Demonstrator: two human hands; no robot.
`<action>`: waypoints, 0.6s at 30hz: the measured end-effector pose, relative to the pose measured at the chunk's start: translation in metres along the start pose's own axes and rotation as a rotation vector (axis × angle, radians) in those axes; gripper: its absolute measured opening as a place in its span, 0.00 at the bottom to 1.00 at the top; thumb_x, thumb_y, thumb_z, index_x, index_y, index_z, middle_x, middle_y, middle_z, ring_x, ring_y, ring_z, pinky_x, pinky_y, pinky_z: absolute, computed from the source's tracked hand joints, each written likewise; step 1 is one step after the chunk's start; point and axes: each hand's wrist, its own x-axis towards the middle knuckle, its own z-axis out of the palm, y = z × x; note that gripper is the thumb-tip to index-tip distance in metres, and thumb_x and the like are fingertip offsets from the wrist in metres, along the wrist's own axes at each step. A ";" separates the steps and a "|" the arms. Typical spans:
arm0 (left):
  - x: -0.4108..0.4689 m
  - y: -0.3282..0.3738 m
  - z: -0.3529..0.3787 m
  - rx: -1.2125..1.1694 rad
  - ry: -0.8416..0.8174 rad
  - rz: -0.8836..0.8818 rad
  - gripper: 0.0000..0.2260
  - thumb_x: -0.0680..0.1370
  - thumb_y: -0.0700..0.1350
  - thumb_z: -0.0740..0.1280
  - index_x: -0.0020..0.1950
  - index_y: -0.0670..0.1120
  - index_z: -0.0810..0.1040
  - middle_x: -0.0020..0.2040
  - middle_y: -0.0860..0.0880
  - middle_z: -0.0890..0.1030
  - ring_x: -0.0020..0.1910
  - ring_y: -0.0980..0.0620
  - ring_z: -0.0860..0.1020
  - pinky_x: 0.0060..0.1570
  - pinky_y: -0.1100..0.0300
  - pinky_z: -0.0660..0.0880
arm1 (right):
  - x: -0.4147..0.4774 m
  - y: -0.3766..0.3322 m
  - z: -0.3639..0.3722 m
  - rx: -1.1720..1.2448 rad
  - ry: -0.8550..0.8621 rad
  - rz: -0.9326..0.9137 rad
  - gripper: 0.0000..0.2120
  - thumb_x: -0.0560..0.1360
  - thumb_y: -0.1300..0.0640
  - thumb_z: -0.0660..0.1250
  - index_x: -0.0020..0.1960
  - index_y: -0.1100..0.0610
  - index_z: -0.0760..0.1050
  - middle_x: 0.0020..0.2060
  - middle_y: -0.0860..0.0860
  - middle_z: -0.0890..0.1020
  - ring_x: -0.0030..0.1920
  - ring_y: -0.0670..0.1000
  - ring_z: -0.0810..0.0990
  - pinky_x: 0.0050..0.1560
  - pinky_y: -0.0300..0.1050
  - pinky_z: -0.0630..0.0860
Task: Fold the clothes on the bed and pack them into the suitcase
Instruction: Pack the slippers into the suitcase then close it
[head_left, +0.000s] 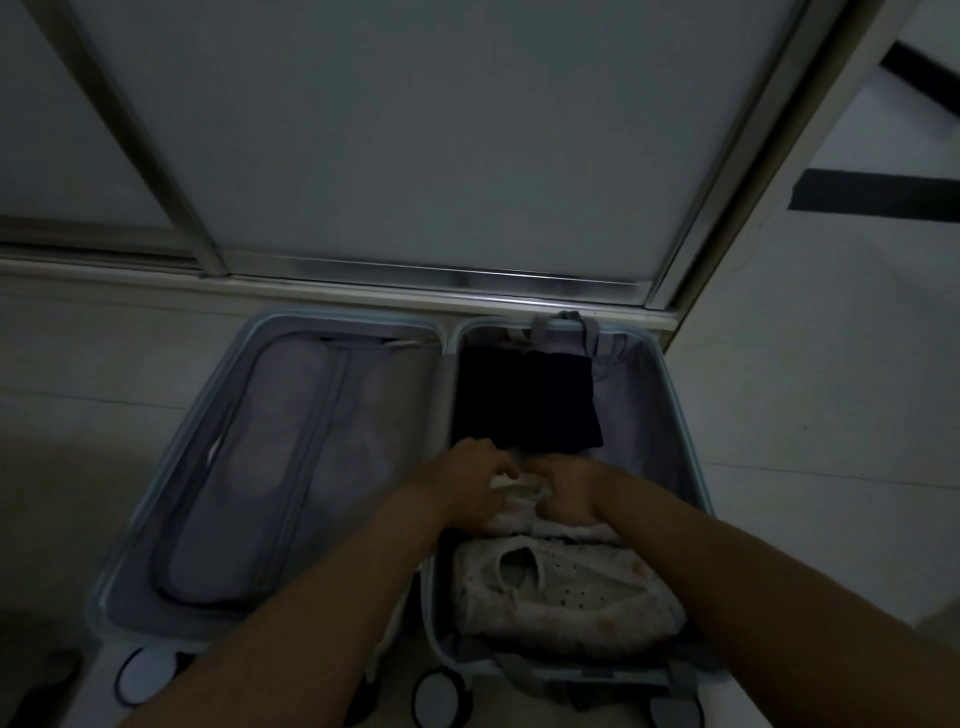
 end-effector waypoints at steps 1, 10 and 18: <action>0.000 0.000 0.000 -0.029 0.010 -0.002 0.15 0.77 0.49 0.67 0.63 0.51 0.77 0.59 0.48 0.75 0.58 0.50 0.74 0.55 0.61 0.70 | 0.000 -0.004 -0.005 -0.001 -0.040 -0.020 0.24 0.75 0.50 0.66 0.70 0.51 0.68 0.65 0.52 0.74 0.64 0.54 0.74 0.65 0.50 0.71; -0.018 0.022 0.012 -0.221 -0.100 0.004 0.11 0.70 0.49 0.75 0.49 0.51 0.79 0.46 0.56 0.79 0.46 0.57 0.77 0.48 0.64 0.74 | -0.002 -0.017 0.006 -0.112 -0.107 -0.139 0.17 0.81 0.51 0.59 0.64 0.59 0.74 0.60 0.55 0.77 0.60 0.54 0.74 0.60 0.41 0.69; -0.068 0.039 0.065 -0.023 -0.516 0.042 0.23 0.67 0.55 0.77 0.61 0.54 0.80 0.58 0.57 0.79 0.56 0.56 0.76 0.57 0.61 0.74 | -0.049 -0.024 0.029 -0.091 -0.119 -0.188 0.19 0.78 0.44 0.63 0.54 0.58 0.80 0.53 0.54 0.81 0.53 0.54 0.78 0.51 0.40 0.70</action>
